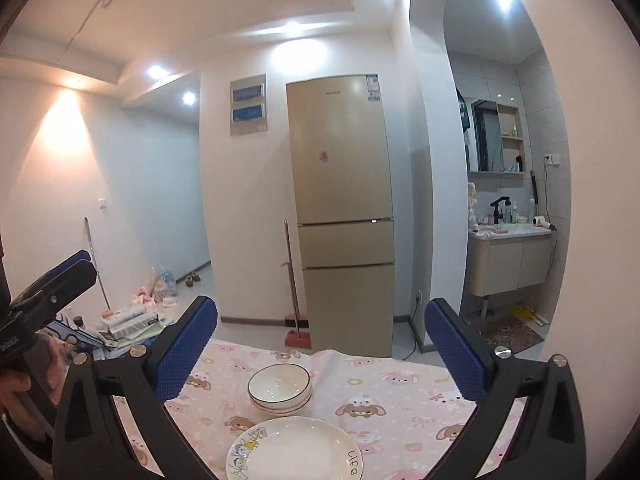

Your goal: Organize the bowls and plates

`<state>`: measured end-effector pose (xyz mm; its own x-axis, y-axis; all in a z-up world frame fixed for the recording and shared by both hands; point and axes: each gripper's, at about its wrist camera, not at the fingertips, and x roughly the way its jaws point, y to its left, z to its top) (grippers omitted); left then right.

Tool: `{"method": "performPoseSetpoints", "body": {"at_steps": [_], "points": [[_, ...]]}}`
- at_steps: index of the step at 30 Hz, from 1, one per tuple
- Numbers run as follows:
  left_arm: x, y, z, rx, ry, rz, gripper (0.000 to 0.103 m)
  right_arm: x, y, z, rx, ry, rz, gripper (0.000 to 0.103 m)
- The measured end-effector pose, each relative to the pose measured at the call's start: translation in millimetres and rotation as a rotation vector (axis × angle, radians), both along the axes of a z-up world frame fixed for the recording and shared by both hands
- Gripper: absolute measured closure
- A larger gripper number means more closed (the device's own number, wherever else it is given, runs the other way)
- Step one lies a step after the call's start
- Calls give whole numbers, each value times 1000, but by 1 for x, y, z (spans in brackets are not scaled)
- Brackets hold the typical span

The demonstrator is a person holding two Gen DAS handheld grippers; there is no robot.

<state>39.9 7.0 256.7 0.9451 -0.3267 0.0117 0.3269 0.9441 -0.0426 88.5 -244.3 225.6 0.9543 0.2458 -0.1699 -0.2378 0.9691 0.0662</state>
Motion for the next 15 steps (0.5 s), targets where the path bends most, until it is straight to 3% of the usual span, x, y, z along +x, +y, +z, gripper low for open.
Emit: {"method": "performPoseSetpoints", "body": {"at_steps": [7,15], "points": [[-43,-15,-6,27,-45,9,0,-54,6,-1,-53,-112,-71,0],[-61,-22,-58,28,-25,58,0,-93,4,-37,-75,-160,-146,0]]}}
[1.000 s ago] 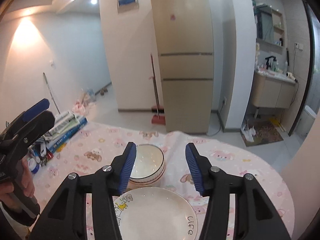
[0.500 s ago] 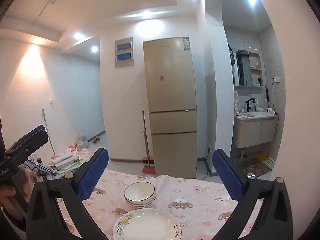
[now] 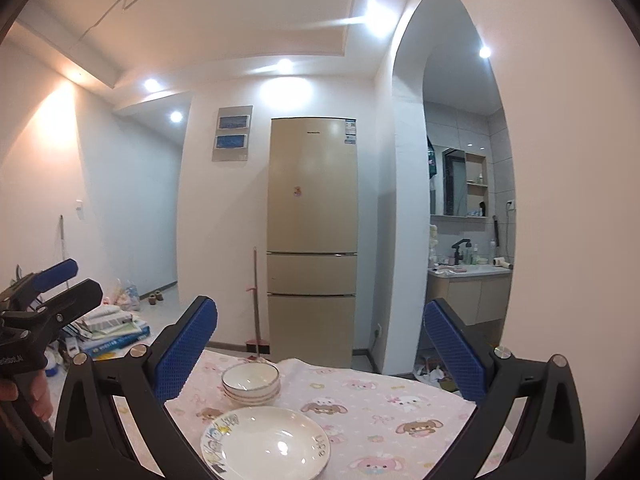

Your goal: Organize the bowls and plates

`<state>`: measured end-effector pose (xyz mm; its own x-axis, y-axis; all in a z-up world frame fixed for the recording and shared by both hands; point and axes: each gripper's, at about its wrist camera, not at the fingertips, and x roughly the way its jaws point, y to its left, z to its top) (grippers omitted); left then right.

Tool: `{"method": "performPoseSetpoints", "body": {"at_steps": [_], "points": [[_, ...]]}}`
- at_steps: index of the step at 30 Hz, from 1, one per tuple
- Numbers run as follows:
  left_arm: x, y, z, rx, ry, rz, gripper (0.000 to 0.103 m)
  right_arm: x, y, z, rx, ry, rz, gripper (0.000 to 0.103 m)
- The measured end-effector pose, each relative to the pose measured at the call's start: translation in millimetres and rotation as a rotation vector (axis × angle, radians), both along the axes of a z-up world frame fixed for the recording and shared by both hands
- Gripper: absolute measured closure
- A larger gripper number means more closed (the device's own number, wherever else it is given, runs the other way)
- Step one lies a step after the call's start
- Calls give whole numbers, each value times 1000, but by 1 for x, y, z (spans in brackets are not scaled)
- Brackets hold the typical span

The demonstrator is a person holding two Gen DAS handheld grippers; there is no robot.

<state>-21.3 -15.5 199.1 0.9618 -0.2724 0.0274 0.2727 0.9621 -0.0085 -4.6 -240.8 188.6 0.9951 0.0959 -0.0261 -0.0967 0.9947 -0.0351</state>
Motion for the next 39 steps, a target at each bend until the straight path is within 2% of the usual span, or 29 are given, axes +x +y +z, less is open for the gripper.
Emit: {"method": "performPoseSetpoints", "body": {"at_steps": [5,9,13,20,22,25,30,36,39], "points": [[11,-2,-46,0,35,11,0,8,2,-38,-1,40,-10,0],[21,-4,-76,28,20,64,0,21,5,-68,-12,54,-25,0],[33,0,-101,20,34,71,0,30,1,-96,23,104,-3,0],[45,6,-137,16,75,90,0,34,2,-135,39,109,7,0],[44,5,-145,25,71,89,0,36,6,-143,27,127,21,0],[43,-1,-155,63,54,104,0,35,7,-153,26,108,25,0],[45,-12,-162,123,78,108,0,40,3,-166,38,130,7,0],[50,1,-163,53,109,105,0,41,1,-170,37,135,-7,0],[50,6,-162,23,82,114,0,46,2,-171,33,162,-16,0]]}}
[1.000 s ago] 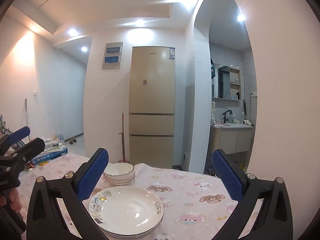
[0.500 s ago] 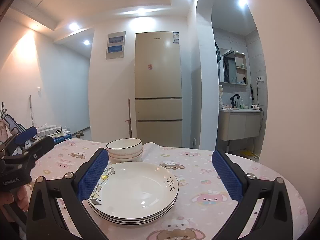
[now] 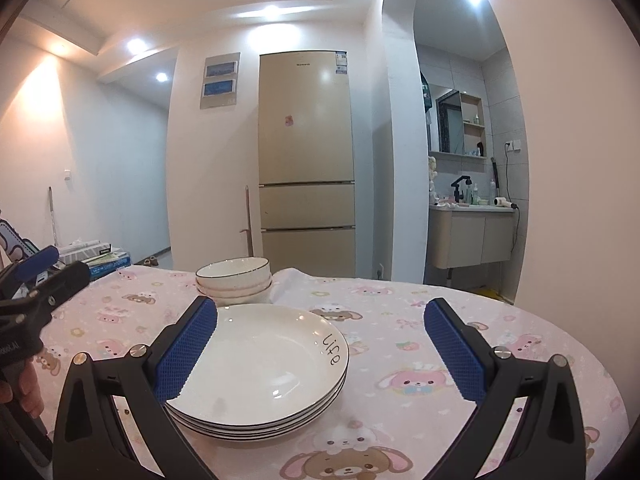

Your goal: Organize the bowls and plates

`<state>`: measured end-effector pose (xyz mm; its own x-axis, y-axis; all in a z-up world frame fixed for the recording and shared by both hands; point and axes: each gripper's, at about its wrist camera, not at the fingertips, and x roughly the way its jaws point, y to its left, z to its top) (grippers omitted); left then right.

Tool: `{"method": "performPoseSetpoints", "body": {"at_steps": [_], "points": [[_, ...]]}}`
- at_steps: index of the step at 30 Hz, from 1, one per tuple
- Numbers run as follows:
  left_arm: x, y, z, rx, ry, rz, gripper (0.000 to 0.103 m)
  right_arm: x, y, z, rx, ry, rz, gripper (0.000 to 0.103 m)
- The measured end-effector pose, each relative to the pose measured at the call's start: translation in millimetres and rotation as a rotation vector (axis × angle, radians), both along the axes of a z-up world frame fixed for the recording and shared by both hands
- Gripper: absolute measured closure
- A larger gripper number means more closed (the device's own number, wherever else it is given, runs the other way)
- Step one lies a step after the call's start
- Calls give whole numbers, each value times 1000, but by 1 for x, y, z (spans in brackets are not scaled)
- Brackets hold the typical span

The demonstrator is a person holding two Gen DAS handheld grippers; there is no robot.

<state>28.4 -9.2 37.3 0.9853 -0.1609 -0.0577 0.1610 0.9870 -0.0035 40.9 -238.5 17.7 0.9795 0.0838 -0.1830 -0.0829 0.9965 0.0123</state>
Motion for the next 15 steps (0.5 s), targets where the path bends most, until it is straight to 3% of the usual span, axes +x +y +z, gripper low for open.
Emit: {"method": "performPoseSetpoints", "body": {"at_steps": [2,7,11,13,15], "points": [[-2,1,0,-10,-25,9,0,2,0,0,0,15,-1,0],[4,0,5,14,6,13,0,7,-1,-2,8,46,6,0],[26,8,40,29,15,18,0,30,-8,26,99,171,66,0],[58,7,56,51,92,-2,0,67,3,51,43,310,72,0],[105,7,67,36,232,-14,0,106,10,68,47,384,129,0]]}}
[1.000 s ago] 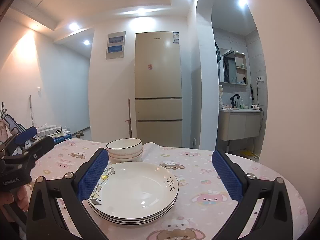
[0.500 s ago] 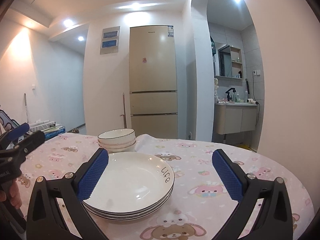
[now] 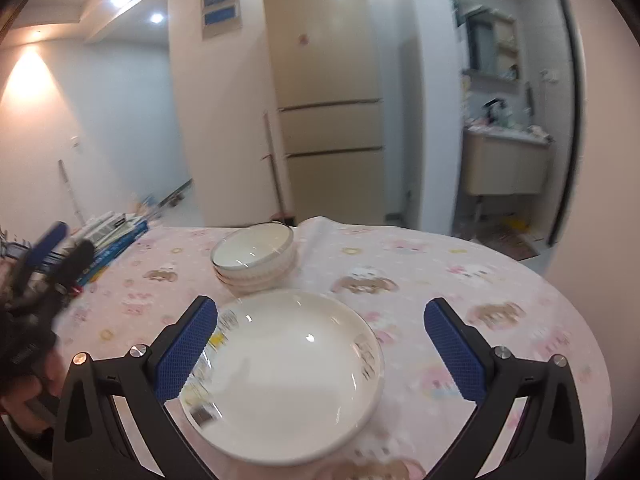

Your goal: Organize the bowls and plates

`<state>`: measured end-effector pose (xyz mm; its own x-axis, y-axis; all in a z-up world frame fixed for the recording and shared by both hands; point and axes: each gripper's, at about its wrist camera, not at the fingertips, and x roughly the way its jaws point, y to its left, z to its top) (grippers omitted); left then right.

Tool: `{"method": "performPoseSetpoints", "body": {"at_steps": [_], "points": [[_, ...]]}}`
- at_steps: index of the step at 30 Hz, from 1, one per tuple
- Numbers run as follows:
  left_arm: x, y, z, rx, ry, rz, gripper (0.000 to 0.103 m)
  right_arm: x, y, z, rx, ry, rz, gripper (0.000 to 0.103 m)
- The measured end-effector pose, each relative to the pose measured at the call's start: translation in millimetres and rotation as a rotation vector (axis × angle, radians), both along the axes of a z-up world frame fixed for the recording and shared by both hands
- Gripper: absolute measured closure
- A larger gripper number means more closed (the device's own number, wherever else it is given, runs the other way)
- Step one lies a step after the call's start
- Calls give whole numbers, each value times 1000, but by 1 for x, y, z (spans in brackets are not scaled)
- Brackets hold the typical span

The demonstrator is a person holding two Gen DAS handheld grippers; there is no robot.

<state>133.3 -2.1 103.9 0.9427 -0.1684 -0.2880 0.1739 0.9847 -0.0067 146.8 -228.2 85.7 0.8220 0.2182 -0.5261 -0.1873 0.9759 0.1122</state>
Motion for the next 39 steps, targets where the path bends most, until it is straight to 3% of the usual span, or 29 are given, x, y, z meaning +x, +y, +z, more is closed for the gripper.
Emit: {"method": "performPoseSetpoints", "body": {"at_steps": [2,3,6,9,12,16,19,23,27,28,37,39], "points": [[45,1,1,-23,157,9,0,42,7,9,5,48,7,0],[78,4,-4,-48,286,-4,0,67,12,9,-1,110,19,0],[143,14,-29,-108,512,17,0,139,22,-8,92,321,94,7],[181,21,-57,-112,604,44,7,198,24,-44,181,527,77,26],[203,30,-82,-205,700,12,12,224,28,-79,220,648,82,36],[215,32,-95,-256,733,5,17,235,39,-101,227,686,121,40],[223,33,-101,-321,758,-7,28,240,44,-109,229,698,125,42],[228,30,-113,-383,789,-30,39,244,46,-123,272,763,129,58],[235,23,-128,-368,826,-37,48,245,48,-127,298,793,154,68],[237,22,-131,-367,837,-43,52,245,48,-127,297,792,156,68],[247,21,-144,-455,891,-101,52,250,52,-128,295,771,182,69],[245,19,-142,-433,879,-108,57,250,48,-128,306,770,182,70]]}}
